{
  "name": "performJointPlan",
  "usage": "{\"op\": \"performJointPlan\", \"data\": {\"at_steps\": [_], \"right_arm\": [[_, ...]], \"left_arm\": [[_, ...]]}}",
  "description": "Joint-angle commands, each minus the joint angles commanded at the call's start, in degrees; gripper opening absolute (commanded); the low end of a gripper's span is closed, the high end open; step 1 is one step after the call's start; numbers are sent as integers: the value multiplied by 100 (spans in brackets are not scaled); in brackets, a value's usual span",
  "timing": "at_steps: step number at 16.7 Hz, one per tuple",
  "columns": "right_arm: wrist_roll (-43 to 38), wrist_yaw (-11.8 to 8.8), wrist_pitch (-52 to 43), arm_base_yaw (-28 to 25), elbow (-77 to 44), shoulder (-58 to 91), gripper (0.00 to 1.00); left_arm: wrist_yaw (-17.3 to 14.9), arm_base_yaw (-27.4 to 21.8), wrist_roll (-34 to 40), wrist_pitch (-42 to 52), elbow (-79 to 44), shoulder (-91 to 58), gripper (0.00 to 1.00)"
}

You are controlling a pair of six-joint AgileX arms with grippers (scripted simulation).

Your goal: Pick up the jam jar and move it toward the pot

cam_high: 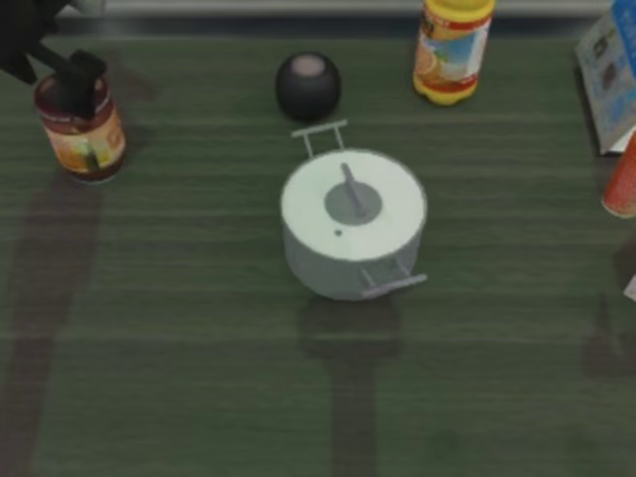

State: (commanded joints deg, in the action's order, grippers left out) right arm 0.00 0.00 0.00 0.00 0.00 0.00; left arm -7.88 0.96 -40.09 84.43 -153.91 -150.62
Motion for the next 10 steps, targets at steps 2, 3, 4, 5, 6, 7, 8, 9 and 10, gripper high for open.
{"op": "performJointPlan", "data": {"at_steps": [2, 3, 4, 5, 6, 7, 8, 9, 10], "right_arm": [[0, 0, 0, 0, 0, 0, 100], [0, 0, 0, 0, 0, 0, 100], [0, 0, 0, 0, 0, 0, 100], [0, 0, 0, 0, 0, 0, 100], [0, 0, 0, 0, 0, 0, 100], [0, 0, 0, 0, 0, 0, 100], [0, 0, 0, 0, 0, 0, 100], [0, 0, 0, 0, 0, 0, 100], [0, 0, 0, 0, 0, 0, 100]], "left_arm": [[2, -16, 16, -309, 340, 47, 100], [5, -26, 25, -500, 579, 73, 100], [6, -35, 35, -703, 826, 99, 100], [8, -43, 44, -899, 1043, 120, 100], [9, -51, 51, -1056, 1204, 137, 100], [10, -55, 55, -1153, 1303, 144, 100], [10, -57, 56, -1191, 1342, 145, 100], [10, -57, 56, -1191, 1342, 145, 100], [10, -57, 56, -1191, 1342, 145, 100]]}}
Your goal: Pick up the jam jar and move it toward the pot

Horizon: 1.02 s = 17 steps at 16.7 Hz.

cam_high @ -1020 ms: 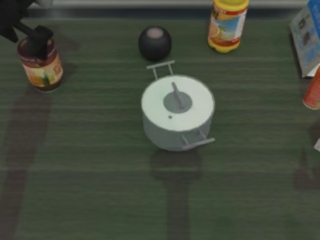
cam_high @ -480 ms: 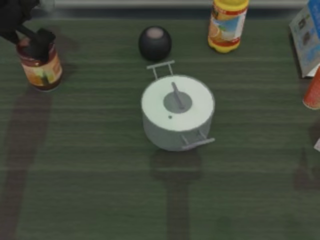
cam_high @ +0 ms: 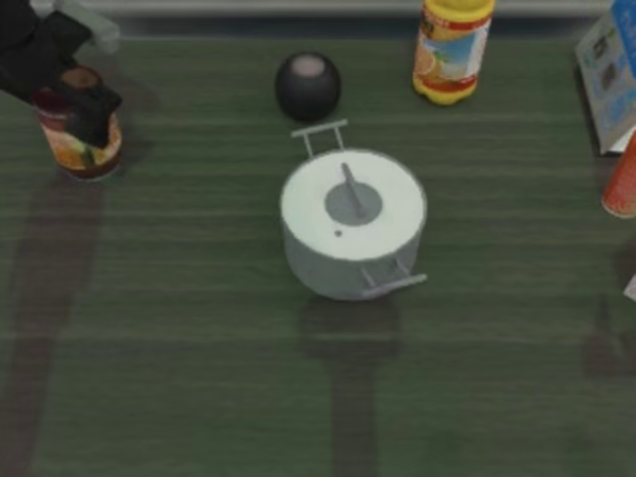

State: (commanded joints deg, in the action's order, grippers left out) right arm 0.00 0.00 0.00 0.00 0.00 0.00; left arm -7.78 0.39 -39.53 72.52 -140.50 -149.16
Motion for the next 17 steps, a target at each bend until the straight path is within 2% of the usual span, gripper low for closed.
{"op": "performJointPlan", "data": {"at_steps": [1, 14, 17], "right_arm": [[0, 0, 0, 0, 0, 0, 100], [0, 0, 0, 0, 0, 0, 100], [0, 0, 0, 0, 0, 0, 100]], "left_arm": [[0, 0, 0, 0, 0, 0, 100], [0, 0, 0, 0, 0, 0, 2], [0, 0, 0, 0, 0, 0, 0]]}}
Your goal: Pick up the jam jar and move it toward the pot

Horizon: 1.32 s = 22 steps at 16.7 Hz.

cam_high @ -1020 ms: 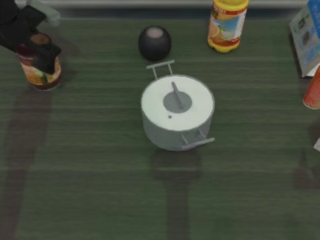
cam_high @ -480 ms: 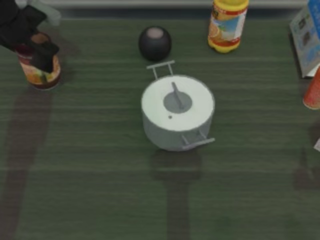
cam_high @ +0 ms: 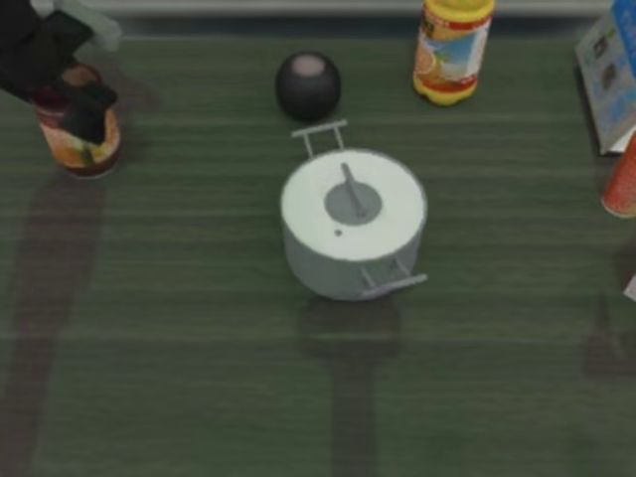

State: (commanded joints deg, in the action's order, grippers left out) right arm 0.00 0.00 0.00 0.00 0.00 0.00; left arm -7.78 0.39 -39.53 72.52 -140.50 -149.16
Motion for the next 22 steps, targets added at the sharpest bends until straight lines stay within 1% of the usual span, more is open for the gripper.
{"op": "performJointPlan", "data": {"at_steps": [7, 9, 11, 17, 19, 22], "right_arm": [[0, 0, 0, 0, 0, 0, 100], [0, 0, 0, 0, 0, 0, 100], [0, 0, 0, 0, 0, 0, 100], [0, 0, 0, 0, 0, 0, 100], [0, 0, 0, 0, 0, 0, 100], [0, 0, 0, 0, 0, 0, 100]], "left_arm": [[3, 23, -9, 0, 13, 13, 0], [6, 41, -5, -1, 220, 221, 0], [12, 73, -1, 2, 664, 670, 0], [27, 178, -31, 52, 2543, 2638, 0], [30, 198, -43, 85, 2863, 2955, 0], [30, 203, -47, 96, 2943, 3034, 0]]}}
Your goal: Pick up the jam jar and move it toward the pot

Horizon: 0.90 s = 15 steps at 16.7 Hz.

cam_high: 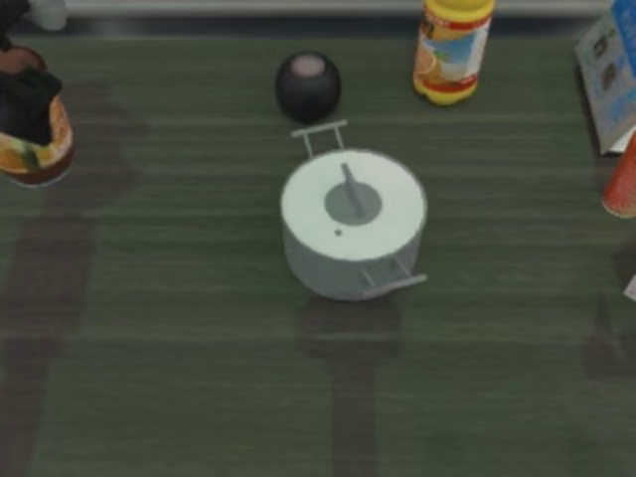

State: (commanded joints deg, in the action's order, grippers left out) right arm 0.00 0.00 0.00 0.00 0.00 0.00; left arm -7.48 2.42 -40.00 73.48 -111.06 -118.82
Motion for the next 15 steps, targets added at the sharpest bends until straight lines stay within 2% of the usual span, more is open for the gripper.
{"op": "performJointPlan", "data": {"at_steps": [4, 7, 10, 15], "right_arm": [[0, 0, 0, 0, 0, 0, 100], [0, 0, 0, 0, 0, 0, 100], [0, 0, 0, 0, 0, 0, 100], [0, 0, 0, 0, 0, 0, 100]], "left_arm": [[16, -64, 68, -26, 10, -12, 0], [127, -267, 619, -174, 222, 29, 0], [315, -611, 1608, -453, 564, 130, 0], [706, -1324, 3779, -1070, 1246, 388, 0]]}}
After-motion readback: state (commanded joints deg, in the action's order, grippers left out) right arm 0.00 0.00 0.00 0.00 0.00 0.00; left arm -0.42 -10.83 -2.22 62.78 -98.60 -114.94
